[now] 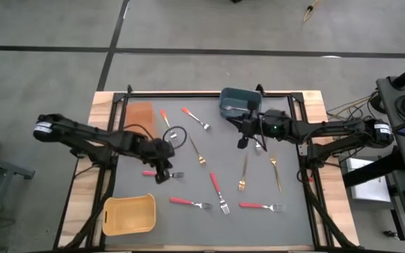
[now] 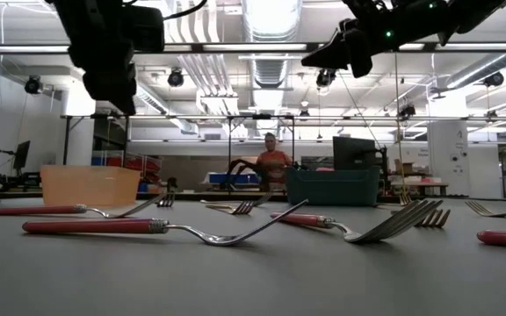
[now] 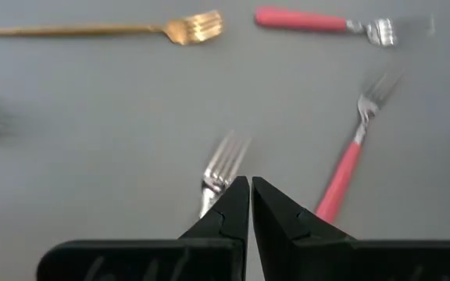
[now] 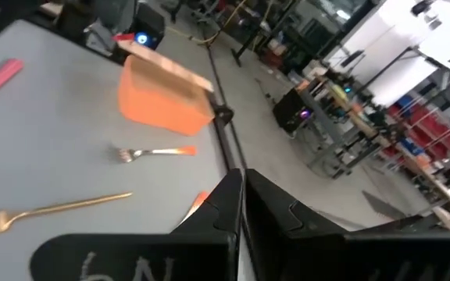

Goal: Sort silverware by color (type)
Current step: Put the pink fork into the yellow bin

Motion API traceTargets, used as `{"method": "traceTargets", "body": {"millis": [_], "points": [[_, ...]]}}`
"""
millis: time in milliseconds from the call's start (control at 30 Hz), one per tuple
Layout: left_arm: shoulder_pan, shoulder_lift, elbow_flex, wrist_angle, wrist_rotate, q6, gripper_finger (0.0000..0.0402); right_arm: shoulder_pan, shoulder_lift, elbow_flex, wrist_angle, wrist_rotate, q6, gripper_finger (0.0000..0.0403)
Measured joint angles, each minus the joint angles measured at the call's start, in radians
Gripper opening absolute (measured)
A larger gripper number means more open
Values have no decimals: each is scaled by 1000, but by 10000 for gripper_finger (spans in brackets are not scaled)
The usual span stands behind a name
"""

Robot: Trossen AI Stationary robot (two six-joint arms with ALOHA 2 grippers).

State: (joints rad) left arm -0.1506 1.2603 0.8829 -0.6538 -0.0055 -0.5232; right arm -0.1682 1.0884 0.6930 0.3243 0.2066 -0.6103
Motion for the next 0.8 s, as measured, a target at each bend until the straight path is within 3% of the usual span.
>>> {"method": "traceTargets", "body": {"millis": [333, 800], "points": [[-92, 75, 0, 2, 0, -95, 0, -44, 0, 0, 7, -4, -4, 9], [-121, 87, 1, 2, 0, -159, 0, -49, 1, 1, 46, -5, -42, 9]]}}
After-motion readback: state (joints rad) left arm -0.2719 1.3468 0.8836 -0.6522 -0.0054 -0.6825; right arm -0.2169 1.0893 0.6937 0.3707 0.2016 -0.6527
